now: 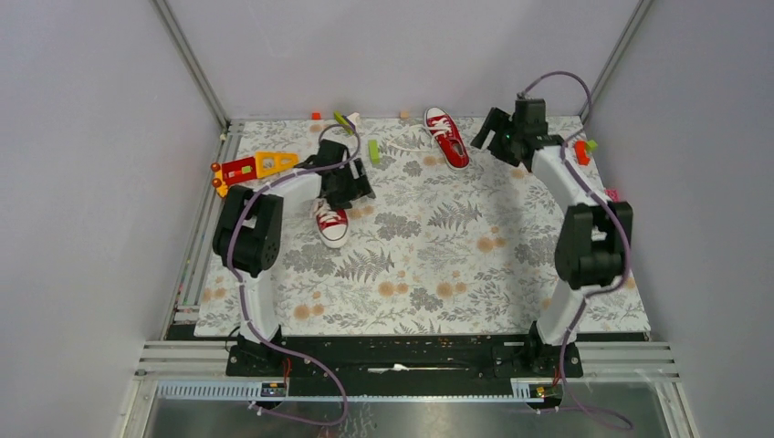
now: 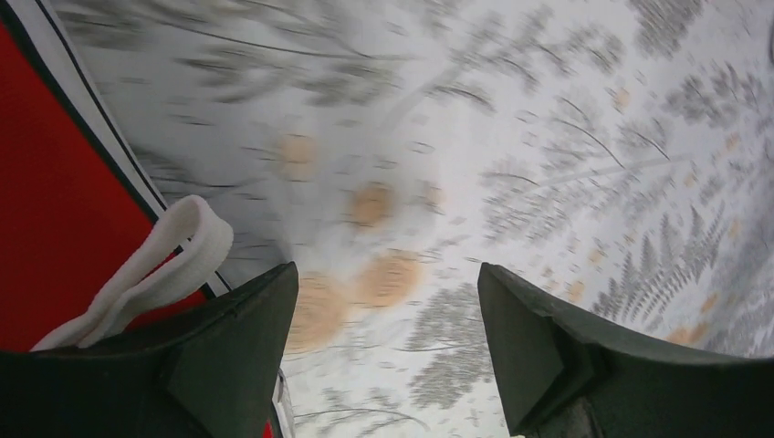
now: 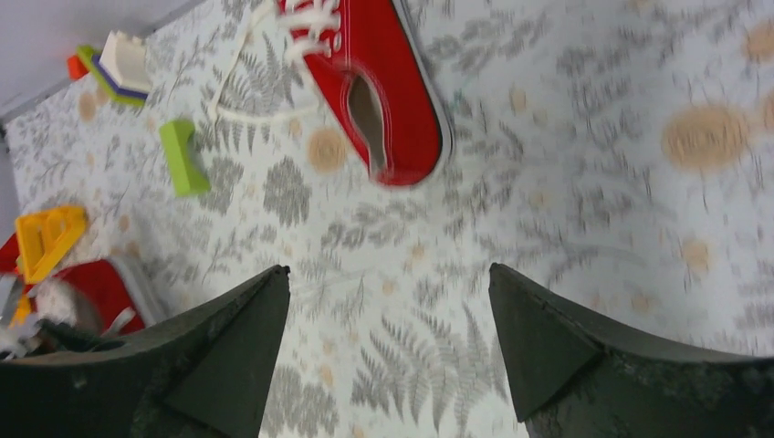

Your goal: Tie the shoes

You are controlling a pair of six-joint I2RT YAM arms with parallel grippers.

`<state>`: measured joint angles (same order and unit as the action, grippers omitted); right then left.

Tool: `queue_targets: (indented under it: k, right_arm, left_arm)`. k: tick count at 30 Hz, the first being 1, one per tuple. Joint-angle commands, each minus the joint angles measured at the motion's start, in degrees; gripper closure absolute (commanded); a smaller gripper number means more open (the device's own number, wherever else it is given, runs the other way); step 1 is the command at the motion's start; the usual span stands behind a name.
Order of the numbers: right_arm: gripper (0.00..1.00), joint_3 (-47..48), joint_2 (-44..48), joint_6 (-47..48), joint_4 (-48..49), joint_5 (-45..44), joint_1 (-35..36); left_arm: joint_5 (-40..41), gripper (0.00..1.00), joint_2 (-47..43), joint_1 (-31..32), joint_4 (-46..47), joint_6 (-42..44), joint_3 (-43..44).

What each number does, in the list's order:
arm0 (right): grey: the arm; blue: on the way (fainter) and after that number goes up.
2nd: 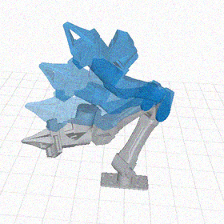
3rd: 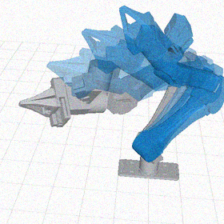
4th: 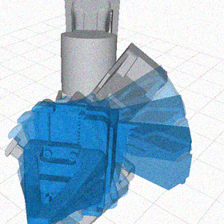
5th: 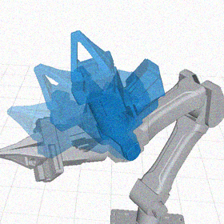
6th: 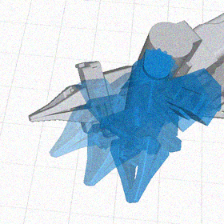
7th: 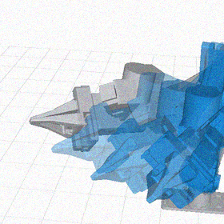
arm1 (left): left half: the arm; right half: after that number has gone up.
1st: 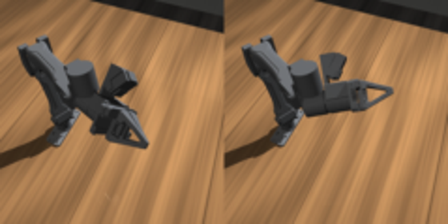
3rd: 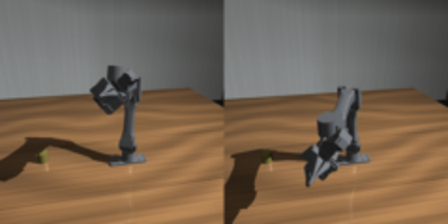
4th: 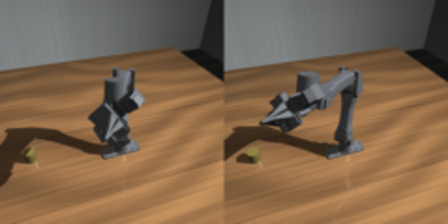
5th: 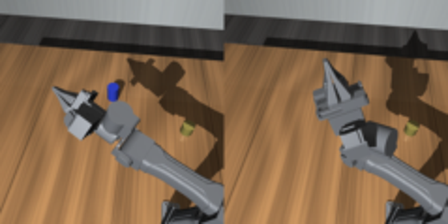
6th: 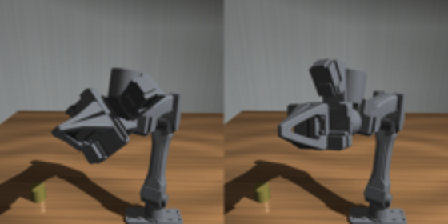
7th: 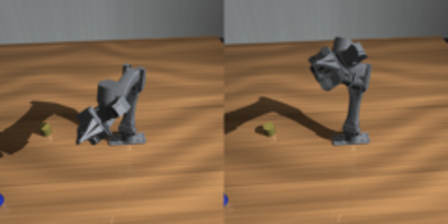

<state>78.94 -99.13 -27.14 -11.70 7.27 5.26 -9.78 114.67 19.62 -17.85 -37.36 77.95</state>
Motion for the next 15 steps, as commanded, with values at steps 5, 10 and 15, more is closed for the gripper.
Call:
queue_targets:
  k: [5, 10, 15]
  right_arm:
    - [0.16, 33.49, -23.2, 9.42, -17.93, -5.28, 3.8]
    - [0.2, 51.28, -36.18, 12.22, -30.05, -11.35, 5.52]
    - [0.24, 56.45, -41.27, 13.35, -33.34, -12.75, 5.82]
  left_arm:
    - [2.2, 0.18, -9.4, -4.63, 2.04, 4.62, -7.04]
    - [-0.89, 0.17, -16.3, -1.15, 7.61, 2.27, -13.55]
    - [-0.01, 0.17, -21.46, 2.16, 9.95, 0.32, -17.81]
